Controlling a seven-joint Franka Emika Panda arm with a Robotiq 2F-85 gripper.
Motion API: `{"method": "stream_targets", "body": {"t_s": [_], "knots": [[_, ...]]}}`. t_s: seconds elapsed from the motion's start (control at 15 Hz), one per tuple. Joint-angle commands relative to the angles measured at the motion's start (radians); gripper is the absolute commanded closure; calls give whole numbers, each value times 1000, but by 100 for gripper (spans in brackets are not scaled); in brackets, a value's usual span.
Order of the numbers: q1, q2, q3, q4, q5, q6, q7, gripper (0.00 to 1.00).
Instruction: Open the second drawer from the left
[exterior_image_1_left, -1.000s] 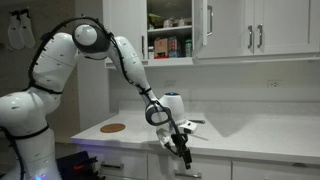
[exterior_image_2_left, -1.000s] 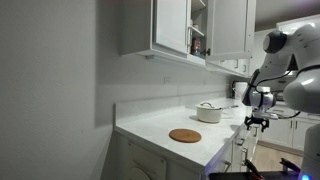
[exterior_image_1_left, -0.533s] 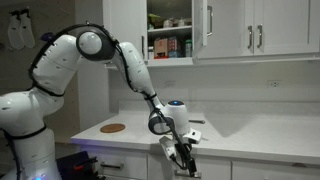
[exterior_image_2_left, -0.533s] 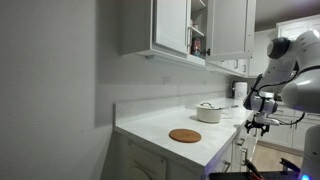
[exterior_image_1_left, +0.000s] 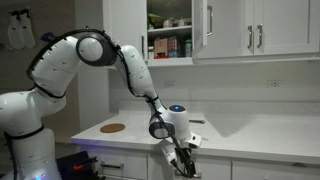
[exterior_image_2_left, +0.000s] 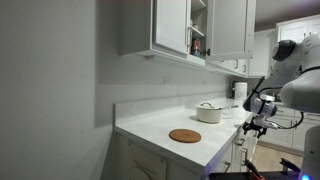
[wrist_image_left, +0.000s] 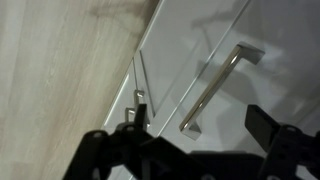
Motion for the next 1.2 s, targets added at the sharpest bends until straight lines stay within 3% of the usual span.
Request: {"method": "stream_targets", "body": {"t_s": [0.0, 0.27, 0.67, 1.13], "knots": [[-88, 13, 93, -6, 18, 31, -64, 0], [-119, -2, 151, -32, 16, 32, -65, 0], [-87, 2, 119, -32, -1, 27, -34, 0], [-102, 47, 114, -16, -9, 46, -53, 0]]}}
